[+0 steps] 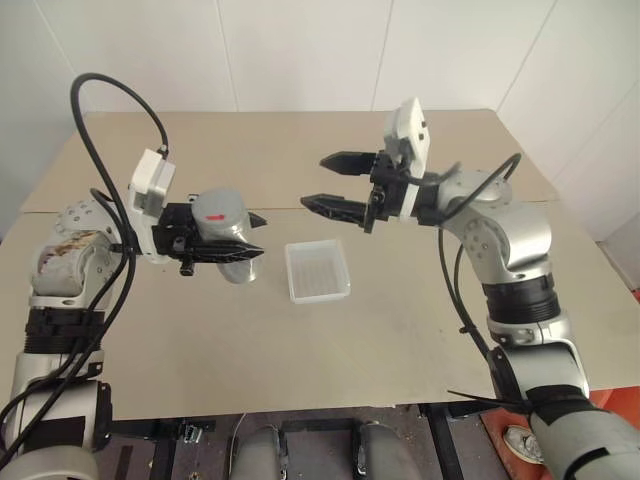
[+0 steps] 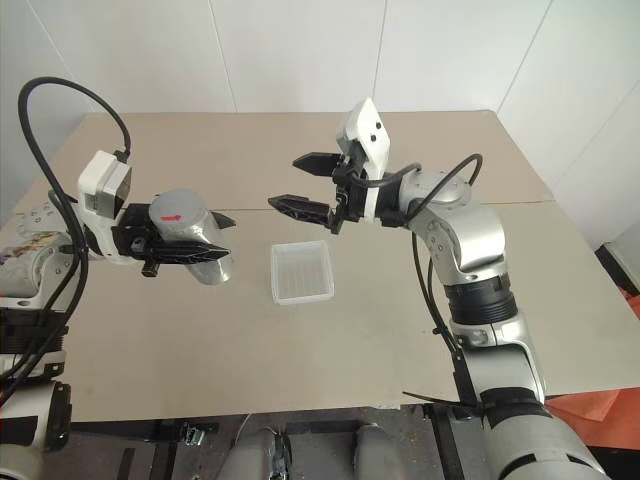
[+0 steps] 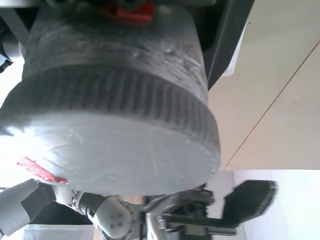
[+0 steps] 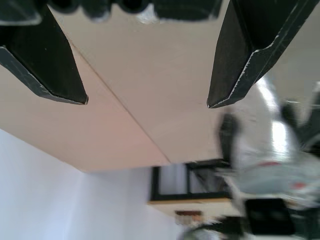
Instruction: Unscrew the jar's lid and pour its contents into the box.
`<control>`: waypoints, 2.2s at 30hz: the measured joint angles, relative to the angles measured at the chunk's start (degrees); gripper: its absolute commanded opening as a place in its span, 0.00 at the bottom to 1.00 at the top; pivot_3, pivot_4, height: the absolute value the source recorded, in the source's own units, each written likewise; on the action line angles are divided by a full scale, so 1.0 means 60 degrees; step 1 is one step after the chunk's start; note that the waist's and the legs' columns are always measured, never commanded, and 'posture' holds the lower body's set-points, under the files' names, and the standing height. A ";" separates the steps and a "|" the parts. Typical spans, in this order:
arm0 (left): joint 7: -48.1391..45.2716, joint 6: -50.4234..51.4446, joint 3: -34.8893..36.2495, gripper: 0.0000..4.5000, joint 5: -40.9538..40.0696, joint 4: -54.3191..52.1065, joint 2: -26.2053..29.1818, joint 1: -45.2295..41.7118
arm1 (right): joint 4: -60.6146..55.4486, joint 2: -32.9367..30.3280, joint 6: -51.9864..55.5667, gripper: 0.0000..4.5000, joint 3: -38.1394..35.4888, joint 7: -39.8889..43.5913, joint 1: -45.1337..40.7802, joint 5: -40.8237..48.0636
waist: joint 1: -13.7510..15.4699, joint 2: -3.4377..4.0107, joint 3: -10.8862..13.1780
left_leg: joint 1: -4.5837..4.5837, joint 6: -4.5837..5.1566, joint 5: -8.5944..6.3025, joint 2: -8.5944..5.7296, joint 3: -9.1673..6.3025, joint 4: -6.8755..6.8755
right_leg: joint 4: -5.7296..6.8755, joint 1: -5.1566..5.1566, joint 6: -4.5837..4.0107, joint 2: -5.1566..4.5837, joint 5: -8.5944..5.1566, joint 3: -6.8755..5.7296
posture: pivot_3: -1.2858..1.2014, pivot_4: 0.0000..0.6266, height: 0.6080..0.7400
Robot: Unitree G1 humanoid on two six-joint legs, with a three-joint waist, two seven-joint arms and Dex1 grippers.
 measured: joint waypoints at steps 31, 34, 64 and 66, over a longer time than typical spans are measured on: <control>0.0069 -0.0577 -0.0500 0.43 0.0690 0.0893 -0.0666 -0.0637 | 0.0191 0.1648 0.0490 0.99 0.1510 -0.1408 -0.1040 -0.0676 | 0.0004 0.0000 0.0000 | -0.0002 0.0000 0.0000 -0.0002 -0.0004 0.0004 | 0.0009 0.0004 0.0000 0.0000 0.0000 -0.0006 | 0.52 0.24 1.00; 0.0111 -0.0550 -0.0473 0.43 0.0691 0.0883 -0.0548 -0.0534 | 0.0075 0.1122 0.0282 0.99 0.1246 -0.0895 -0.0703 -0.0376 | 0.0008 0.0000 0.0000 | -0.0003 0.0001 -0.0001 -0.0003 -0.0004 0.0003 | 0.0007 0.0006 0.0000 -0.0002 0.0001 -0.0005 | 0.52 0.24 1.00; -0.0290 -0.0799 -0.0654 0.43 0.0819 0.1016 -0.0916 -0.0625 | -0.1153 0.1689 0.1209 0.99 0.1106 -0.1947 -0.0879 -0.0242 | 0.0006 0.0000 -0.0001 | -0.0001 0.0001 0.0000 -0.0004 -0.0002 0.0004 | 0.0010 0.0005 0.0000 -0.0001 0.0001 -0.0005 | 0.52 0.24 1.00; -0.0303 -0.0800 -0.0654 0.43 0.0822 0.1115 -0.0914 -0.0625 | -0.1025 0.1825 0.1276 0.99 0.1201 -0.2036 -0.0887 -0.0297 | 0.0023 0.0000 -0.0001 | -0.0001 0.0001 0.0000 -0.0003 -0.0003 0.0005 | 0.0010 0.0006 0.0000 -0.0001 0.0001 -0.0007 | 0.52 0.24 1.00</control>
